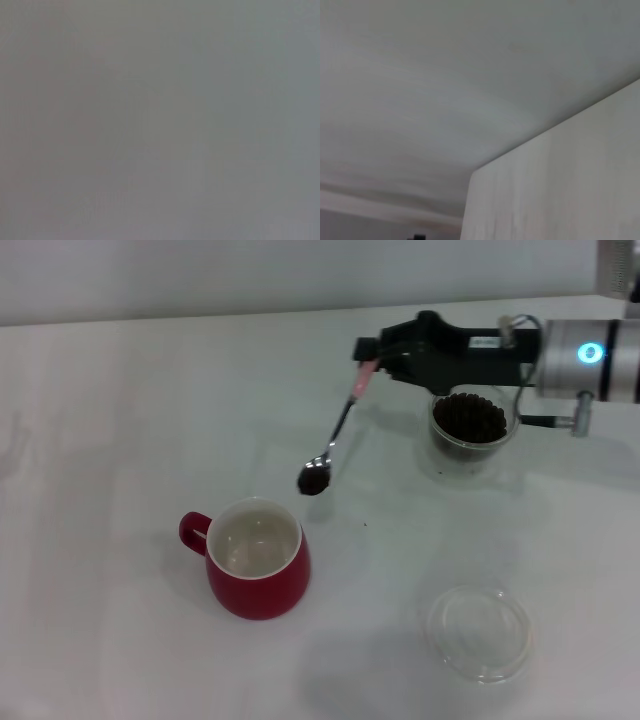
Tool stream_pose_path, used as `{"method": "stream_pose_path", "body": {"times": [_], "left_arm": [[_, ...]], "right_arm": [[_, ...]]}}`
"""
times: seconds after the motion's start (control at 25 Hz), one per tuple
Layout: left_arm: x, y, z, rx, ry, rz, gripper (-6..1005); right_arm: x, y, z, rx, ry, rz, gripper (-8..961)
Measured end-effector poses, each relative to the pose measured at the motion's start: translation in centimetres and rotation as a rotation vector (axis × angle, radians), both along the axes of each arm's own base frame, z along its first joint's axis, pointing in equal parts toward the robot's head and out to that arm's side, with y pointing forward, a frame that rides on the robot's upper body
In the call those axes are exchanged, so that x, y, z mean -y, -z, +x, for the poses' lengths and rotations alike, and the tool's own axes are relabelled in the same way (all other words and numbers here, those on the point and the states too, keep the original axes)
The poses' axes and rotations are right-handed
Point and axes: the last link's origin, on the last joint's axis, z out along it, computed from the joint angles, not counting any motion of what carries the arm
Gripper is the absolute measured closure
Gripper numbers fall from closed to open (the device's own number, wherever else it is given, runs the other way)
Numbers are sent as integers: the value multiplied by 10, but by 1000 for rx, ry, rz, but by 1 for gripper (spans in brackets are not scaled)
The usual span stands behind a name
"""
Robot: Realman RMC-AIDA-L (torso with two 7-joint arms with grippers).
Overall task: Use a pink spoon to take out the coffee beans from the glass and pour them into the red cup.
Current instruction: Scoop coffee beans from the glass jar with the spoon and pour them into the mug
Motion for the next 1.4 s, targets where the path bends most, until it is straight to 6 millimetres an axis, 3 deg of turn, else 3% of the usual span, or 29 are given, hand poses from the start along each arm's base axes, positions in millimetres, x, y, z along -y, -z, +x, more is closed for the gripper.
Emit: {"method": "stream_pose_path", "body": {"times": [0.24,0.6,0.88,1.4], "left_arm": [[-6,2,3,-5,-1,-14,107],[-9,4,7,-25,10,-21,107],[-10,7,10,-41,29,-42,108],[-14,5,14,-85,41,-38,107]], "right_arm": [[-2,18,-19,14,-66,-14,804],[3,38,-23,68,-135,-2,803],[9,43,-21,98,-209,23,805],[18,46,-37,135,-504,112,803]]}}
